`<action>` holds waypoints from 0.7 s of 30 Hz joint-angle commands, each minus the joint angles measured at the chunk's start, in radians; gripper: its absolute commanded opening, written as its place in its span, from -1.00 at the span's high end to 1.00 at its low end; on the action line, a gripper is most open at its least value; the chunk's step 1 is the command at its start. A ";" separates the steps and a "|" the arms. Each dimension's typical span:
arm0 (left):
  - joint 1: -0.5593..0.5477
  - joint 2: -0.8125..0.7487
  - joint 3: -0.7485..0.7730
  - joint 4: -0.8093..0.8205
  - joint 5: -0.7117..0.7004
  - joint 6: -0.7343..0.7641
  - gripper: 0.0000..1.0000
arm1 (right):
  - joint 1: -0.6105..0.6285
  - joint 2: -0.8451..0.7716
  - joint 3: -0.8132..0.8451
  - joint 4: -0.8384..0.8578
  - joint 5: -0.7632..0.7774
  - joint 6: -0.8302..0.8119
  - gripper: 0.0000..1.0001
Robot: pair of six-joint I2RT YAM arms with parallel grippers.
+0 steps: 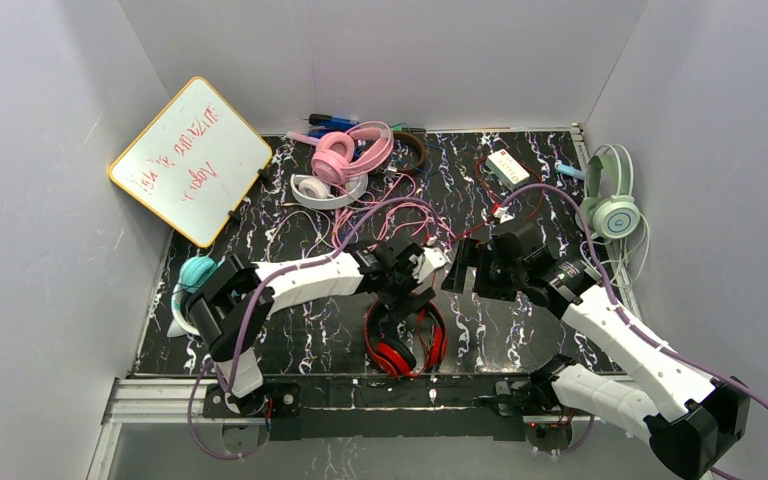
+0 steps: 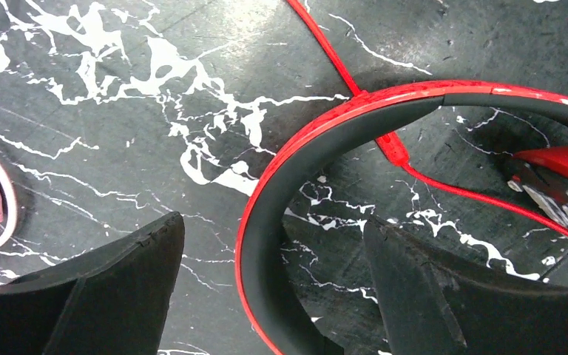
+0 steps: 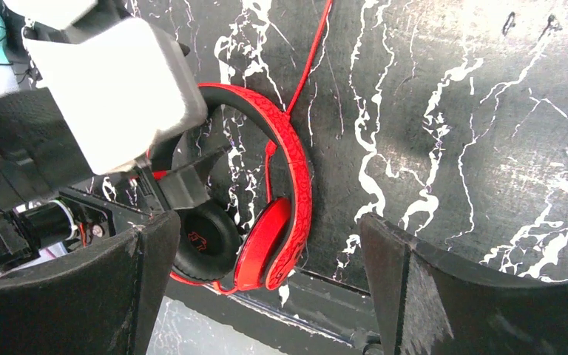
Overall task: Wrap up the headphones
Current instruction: Pick up the headphones from the corner of the board.
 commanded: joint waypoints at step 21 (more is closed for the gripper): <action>-0.016 0.107 0.176 -0.255 -0.343 -0.150 1.00 | 0.003 -0.035 0.041 0.019 0.048 -0.001 -0.97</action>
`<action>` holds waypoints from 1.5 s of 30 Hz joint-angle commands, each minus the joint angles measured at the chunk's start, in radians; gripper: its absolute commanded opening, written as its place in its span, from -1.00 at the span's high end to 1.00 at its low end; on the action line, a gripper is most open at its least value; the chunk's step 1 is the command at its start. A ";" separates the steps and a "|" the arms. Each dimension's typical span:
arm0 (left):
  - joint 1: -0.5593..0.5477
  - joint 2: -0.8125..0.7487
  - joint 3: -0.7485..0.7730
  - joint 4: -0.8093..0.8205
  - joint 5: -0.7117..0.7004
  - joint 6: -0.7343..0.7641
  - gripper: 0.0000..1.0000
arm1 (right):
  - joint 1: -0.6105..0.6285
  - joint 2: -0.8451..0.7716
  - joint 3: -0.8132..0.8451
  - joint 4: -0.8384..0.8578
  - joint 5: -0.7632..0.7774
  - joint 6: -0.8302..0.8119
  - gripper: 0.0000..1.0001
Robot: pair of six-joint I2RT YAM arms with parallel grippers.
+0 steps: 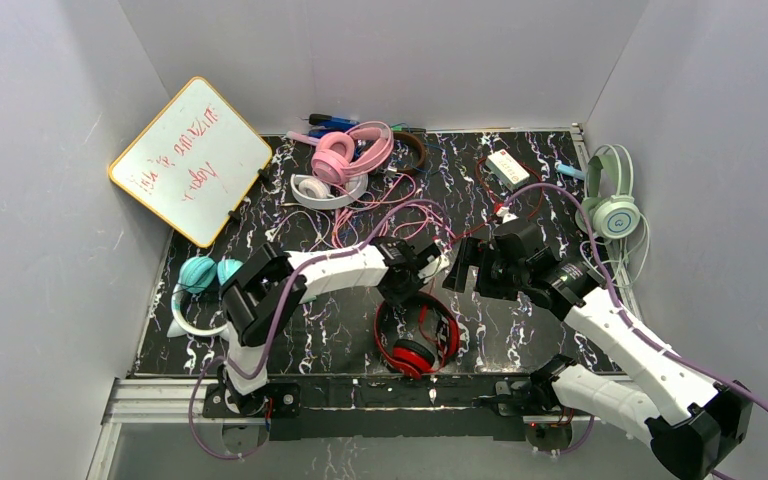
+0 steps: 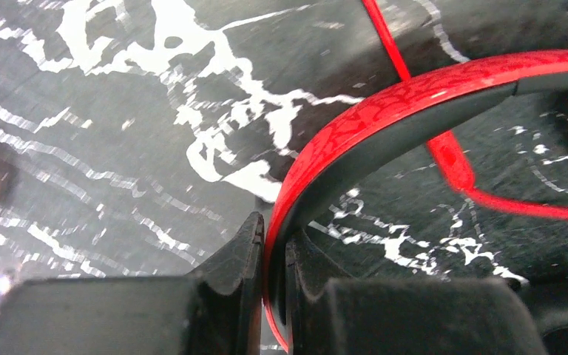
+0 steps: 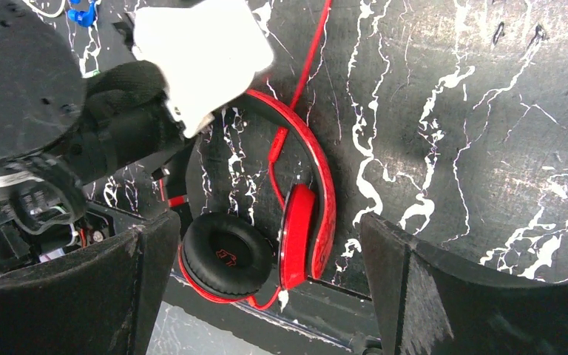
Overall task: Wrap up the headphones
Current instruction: Pick up the headphones from the corner of the board, then wrap the headphones cable around the headphones.
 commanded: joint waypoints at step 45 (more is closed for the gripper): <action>0.326 -0.825 0.206 -0.376 -0.208 -0.643 1.00 | 0.004 -0.025 -0.038 0.495 -0.230 -0.239 -0.97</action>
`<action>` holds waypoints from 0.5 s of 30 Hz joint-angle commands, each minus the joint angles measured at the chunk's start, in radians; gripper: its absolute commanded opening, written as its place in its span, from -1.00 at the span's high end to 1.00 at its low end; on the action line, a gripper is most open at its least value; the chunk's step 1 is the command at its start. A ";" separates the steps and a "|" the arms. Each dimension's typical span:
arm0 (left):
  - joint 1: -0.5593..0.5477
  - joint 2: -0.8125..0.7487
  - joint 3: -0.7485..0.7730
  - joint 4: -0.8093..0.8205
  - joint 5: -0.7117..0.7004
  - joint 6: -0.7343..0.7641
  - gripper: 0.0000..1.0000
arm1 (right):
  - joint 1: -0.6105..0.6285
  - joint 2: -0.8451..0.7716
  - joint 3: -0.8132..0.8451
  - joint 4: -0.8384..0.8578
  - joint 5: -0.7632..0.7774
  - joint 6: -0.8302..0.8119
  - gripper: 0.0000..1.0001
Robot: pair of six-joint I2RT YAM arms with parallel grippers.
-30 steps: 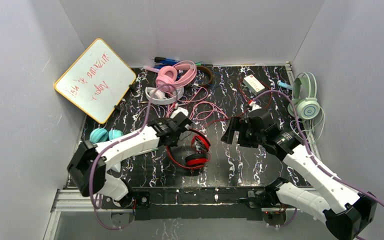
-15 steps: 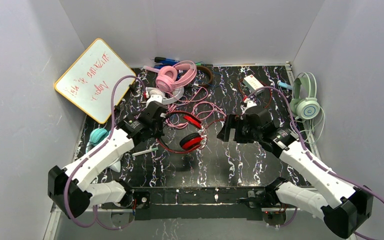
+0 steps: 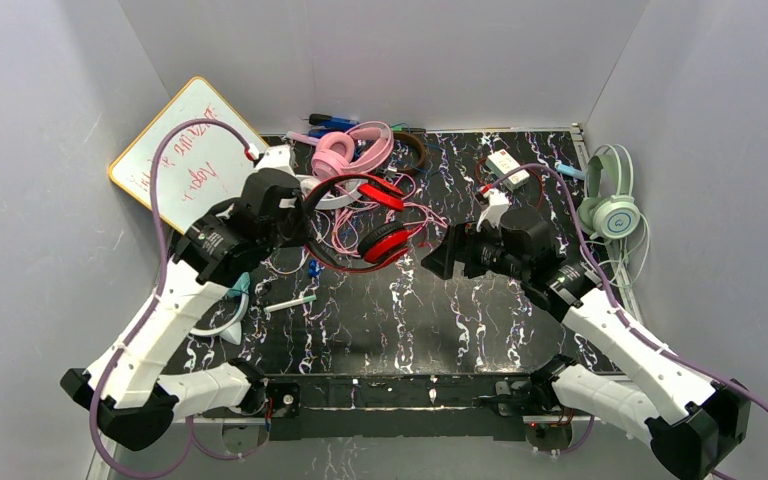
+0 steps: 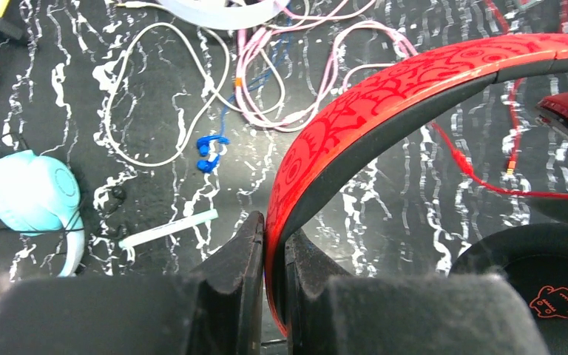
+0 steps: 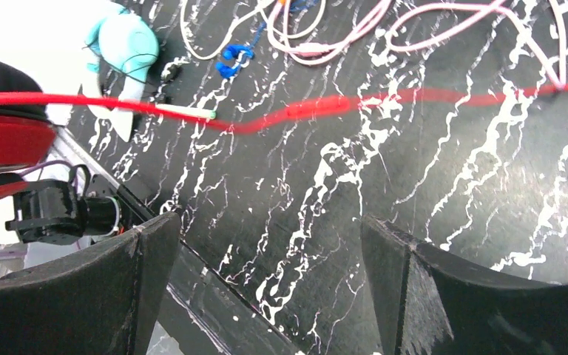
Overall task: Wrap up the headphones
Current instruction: Wrap the headphones cable around the headphones.
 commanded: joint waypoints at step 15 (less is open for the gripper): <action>0.005 0.026 0.443 -0.089 0.302 -0.119 1.00 | 0.003 -0.185 -0.149 0.376 -0.171 -0.240 -0.97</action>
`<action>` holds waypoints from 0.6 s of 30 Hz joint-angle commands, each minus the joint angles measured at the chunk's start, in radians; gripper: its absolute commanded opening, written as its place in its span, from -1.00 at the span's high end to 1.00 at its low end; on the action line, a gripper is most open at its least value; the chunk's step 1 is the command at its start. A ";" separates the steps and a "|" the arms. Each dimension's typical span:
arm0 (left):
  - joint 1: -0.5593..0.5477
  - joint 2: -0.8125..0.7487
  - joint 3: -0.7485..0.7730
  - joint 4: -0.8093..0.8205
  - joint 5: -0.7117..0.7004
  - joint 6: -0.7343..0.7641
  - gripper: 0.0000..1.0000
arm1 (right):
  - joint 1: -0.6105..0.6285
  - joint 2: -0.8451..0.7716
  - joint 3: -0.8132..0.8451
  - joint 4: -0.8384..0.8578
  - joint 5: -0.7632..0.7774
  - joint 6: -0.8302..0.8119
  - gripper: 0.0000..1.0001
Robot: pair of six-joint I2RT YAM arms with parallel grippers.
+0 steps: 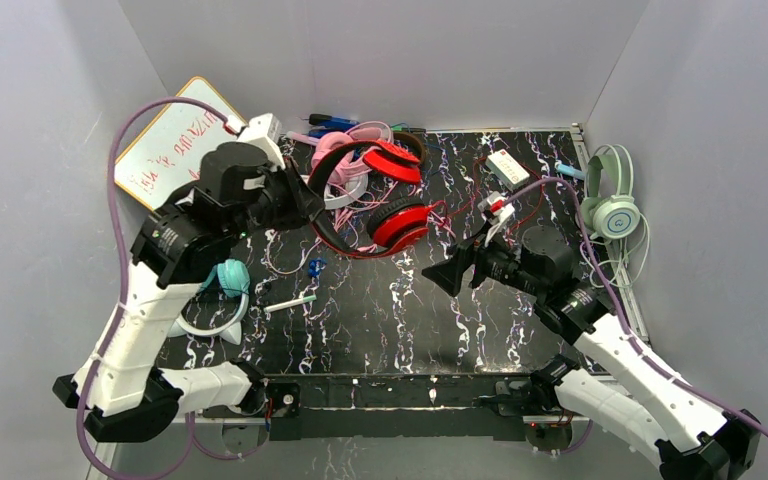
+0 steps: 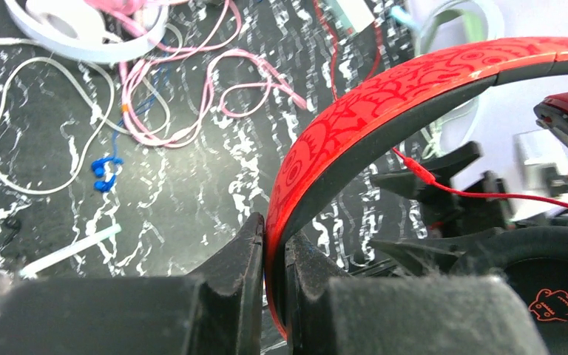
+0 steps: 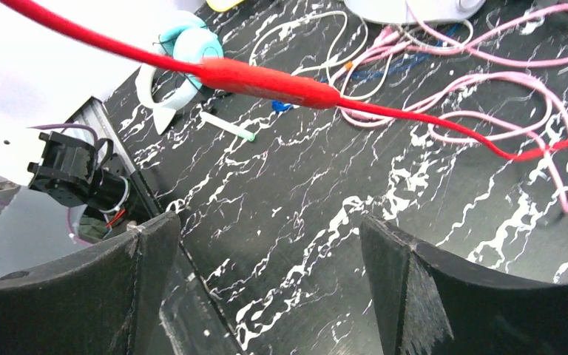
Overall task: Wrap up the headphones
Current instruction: Wrap the headphones cable around the headphones.
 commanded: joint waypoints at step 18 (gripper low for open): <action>0.005 0.084 0.433 -0.131 0.092 -0.019 1.00 | 0.002 -0.137 -0.050 0.206 0.075 -0.212 -0.97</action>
